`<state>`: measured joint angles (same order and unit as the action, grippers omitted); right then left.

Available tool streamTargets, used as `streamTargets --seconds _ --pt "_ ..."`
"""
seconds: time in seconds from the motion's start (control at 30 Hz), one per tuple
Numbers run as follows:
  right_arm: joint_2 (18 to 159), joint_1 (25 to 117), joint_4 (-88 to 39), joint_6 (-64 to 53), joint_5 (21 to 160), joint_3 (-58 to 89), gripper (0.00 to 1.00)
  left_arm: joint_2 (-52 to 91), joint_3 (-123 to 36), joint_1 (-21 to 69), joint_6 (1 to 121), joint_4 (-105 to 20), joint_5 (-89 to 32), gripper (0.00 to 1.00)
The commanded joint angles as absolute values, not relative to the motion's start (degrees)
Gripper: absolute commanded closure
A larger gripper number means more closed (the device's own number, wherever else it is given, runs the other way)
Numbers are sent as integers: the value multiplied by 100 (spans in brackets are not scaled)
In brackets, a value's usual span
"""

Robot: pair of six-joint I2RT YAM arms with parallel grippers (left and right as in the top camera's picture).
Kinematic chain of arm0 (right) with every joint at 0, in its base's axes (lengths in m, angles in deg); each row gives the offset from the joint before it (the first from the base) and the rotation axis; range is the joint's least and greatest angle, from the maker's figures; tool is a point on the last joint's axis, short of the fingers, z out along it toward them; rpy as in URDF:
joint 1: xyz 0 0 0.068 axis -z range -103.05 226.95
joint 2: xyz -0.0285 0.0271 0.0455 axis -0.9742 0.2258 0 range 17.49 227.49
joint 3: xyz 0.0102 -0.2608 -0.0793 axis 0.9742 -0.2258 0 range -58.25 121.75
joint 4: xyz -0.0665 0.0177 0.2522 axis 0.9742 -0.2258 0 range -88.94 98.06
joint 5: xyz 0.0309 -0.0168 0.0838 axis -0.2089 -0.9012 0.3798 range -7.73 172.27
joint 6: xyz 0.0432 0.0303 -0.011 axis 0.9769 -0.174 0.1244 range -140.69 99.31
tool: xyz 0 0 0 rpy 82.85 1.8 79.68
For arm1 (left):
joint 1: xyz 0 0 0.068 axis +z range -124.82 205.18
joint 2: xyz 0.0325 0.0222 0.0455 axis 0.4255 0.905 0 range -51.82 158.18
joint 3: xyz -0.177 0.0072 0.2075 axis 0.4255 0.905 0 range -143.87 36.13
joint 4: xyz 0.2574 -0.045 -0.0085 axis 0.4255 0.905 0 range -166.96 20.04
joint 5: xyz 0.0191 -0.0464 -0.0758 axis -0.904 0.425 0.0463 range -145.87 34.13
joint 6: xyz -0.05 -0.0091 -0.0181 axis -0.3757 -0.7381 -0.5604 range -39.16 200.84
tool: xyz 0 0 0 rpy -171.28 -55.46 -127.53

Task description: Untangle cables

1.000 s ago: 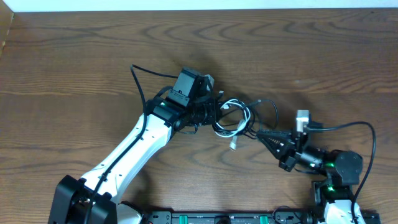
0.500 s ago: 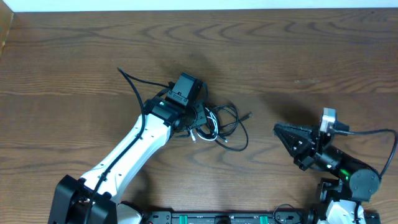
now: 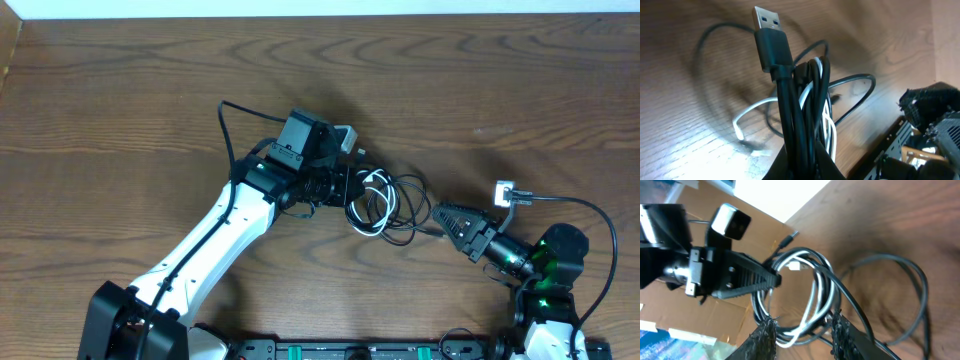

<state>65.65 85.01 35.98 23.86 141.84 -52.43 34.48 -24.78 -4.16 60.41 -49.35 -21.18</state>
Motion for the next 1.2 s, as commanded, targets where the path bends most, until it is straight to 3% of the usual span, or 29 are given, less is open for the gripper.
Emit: streamTargets --seconds 0.0,0.17,0.3,0.57,0.8,1.03,1.1,1.17 --pt "6539 8341 3867 3009 14394 -5192 65 3433 -2596 -407 6345 -5029 -1798 92" --pt "6541 7836 3873 3820 14075 -5192 54 3433 -2596 -641 6063 -5300 -2292 92" --pt "6541 7185 3576 3894 12669 -5192 46 3433 -2596 -1048 5584 -5376 -3060 92" --pt "6841 6442 3530 5075 10536 -5192 45 3431 -2596 -1811 5320 -5625 -3302 92" --pt "7116 6459 3572 5171 9596 -5192 55 3420 -2596 -2086 5283 -5593 -3296 92" --pt "7114 6533 3705 5171 9358 -5192 48 3411 -2596 -2093 5263 -5547 -2979 92" --pt "7114 6533 3705 5171 9354 -5192 55 3407 -2596 -2093 5263 -5549 -2891 92" --pt "7114 6533 3742 5166 9417 -5192 75 3400 -2596 -2093 5268 -5542 -2898 92"
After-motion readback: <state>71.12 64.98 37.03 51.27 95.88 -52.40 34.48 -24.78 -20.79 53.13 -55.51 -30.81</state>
